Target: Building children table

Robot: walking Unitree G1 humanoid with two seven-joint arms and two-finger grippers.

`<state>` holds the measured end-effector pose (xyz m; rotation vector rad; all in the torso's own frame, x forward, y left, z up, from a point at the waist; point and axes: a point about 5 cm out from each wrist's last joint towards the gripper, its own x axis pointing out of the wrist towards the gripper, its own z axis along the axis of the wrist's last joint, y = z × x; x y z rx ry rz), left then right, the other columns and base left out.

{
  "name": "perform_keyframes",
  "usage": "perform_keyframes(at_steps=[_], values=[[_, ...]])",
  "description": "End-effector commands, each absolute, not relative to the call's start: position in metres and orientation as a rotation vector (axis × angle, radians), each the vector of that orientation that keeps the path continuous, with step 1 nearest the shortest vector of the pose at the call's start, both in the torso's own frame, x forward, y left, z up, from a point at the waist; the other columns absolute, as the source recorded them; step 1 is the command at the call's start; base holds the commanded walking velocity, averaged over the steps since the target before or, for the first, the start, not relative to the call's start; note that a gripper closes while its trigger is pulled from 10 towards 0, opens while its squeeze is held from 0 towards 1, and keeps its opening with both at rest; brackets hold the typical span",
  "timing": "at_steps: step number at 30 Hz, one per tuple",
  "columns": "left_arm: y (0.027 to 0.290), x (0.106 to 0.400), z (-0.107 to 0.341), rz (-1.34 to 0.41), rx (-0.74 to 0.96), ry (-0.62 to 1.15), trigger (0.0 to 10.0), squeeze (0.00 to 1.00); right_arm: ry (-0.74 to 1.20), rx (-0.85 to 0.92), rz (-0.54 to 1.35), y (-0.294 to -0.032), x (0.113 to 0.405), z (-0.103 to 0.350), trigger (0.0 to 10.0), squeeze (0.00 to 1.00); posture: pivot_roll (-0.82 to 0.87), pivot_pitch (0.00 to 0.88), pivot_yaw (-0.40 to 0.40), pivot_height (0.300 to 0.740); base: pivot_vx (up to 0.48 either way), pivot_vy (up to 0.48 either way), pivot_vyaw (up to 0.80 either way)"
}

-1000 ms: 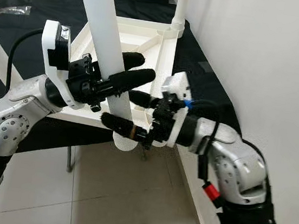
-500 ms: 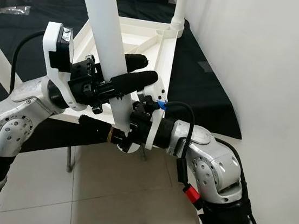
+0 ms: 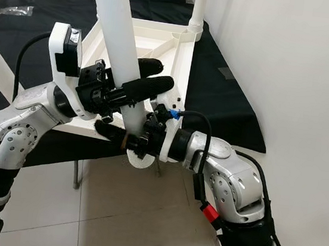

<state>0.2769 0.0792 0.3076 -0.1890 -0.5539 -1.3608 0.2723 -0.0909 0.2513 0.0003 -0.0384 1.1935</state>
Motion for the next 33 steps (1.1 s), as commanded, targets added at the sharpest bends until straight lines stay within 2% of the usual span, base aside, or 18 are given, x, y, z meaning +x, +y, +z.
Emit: perform_keyframes(at_steps=[1,13,14,20,25,33], values=[[0.067,0.266,0.318,-1.432,-0.216,-0.621,10.0,0.00,-0.029,0.016,1.312,-0.072,0.262,0.247,0.0,0.00,-0.05,0.219,0.030,0.740,0.000,0.000,0.00],[0.063,0.271,0.319,-1.430,-0.230,-0.600,10.0,0.00,-0.018,-0.012,1.314,-0.069,0.261,0.243,0.0,0.00,-0.05,0.218,0.029,0.740,0.000,0.000,0.00],[0.063,0.273,0.320,-1.416,-0.236,-0.579,10.0,1.00,-0.018,-0.018,1.308,-0.069,0.262,0.243,0.0,0.00,-0.05,0.218,0.029,0.740,0.000,0.000,0.00],[0.074,0.278,0.331,-1.375,-0.293,-0.590,10.0,1.00,-0.019,-0.033,1.267,-0.070,0.266,0.240,0.0,0.00,-0.05,0.214,0.026,0.740,0.000,0.000,0.00],[0.102,0.278,0.352,-1.317,-0.376,-0.661,10.0,1.00,-0.021,-0.034,1.231,-0.073,0.270,0.240,0.0,0.00,-0.05,0.213,0.025,0.740,0.000,0.000,0.00],[0.120,0.276,0.362,-1.299,-0.373,-0.664,10.0,1.00,-0.010,-0.072,1.210,-0.078,0.272,0.236,0.0,0.00,-0.04,0.217,0.027,0.740,0.000,0.000,0.00]])
